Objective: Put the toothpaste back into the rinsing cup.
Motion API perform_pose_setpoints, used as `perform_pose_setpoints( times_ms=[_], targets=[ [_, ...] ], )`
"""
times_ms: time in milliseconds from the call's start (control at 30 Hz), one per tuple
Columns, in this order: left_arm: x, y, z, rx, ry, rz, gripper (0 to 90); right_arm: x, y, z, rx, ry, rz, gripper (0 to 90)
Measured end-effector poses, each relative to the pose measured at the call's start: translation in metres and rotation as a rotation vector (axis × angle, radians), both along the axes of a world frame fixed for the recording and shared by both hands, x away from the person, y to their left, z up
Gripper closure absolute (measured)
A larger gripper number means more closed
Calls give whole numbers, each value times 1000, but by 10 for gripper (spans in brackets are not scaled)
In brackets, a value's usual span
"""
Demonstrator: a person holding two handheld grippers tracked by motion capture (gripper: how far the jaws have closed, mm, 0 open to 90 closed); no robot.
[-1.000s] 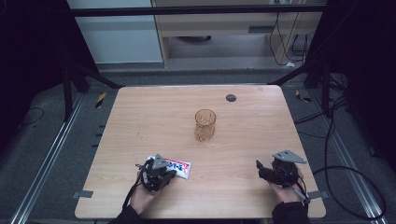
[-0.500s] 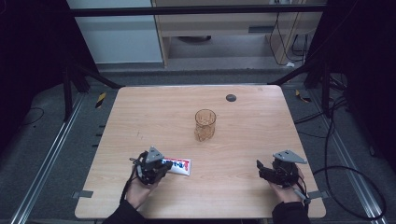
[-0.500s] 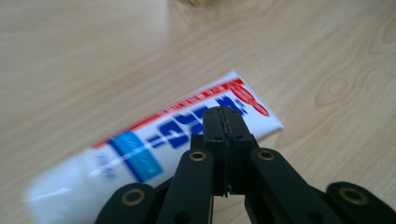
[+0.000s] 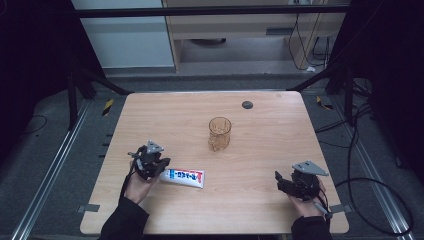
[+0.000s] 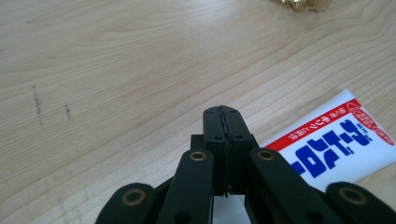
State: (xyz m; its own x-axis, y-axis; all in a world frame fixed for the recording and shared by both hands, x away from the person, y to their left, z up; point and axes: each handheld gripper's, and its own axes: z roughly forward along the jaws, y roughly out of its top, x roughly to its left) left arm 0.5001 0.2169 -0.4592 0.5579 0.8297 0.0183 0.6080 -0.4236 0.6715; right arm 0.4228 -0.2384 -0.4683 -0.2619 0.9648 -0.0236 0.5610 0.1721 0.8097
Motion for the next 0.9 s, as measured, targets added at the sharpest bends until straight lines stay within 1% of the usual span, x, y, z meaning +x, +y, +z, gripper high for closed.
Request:
perform_pose_setpoints(
  times_ms=[67, 133, 200, 233, 367, 433, 567, 633, 667, 700, 767, 900],
  targets=[
    [1, -1, -3, 14, 12, -6, 892, 0, 0, 0, -2, 2, 1, 271],
    [0, -2, -4, 15, 26, -14, 892, 0, 0, 0, -1, 2, 0, 271],
    [0, -3, -5, 26, 26, -19, 892, 0, -1, 0, -2, 0, -1, 271],
    [0, -3, -5, 26, 32, -18, 893, 0, -2, 0, -3, -1, -2, 271],
    [-1, -2, -5, 23, 35, -17, 893, -1, -3, 0, -1, -2, -4, 272],
    [-2, -1, -5, 31, 37, -20, 893, -1, -3, 0, 3, 0, -6, 272],
    [-9, 2, -5, 32, 50, -25, 893, -1, -4, 1, 3, -3, -4, 271],
    [-11, 4, -4, 31, 44, -29, 893, -1, -4, 1, 7, -2, -5, 272],
    [-17, 6, -3, 14, 42, -29, 893, -1, -5, 1, 5, -7, -3, 271],
    [-17, 6, -3, 14, 42, -29, 893, -1, -5, 1, 5, -7, -3, 271],
    [-22, 7, -3, 13, 44, -36, 893, -2, -6, 1, 14, -4, -6, 269],
    [-29, 8, -2, 13, 51, -38, 892, -2, -7, 1, 25, -1, -6, 268]
  ],
)
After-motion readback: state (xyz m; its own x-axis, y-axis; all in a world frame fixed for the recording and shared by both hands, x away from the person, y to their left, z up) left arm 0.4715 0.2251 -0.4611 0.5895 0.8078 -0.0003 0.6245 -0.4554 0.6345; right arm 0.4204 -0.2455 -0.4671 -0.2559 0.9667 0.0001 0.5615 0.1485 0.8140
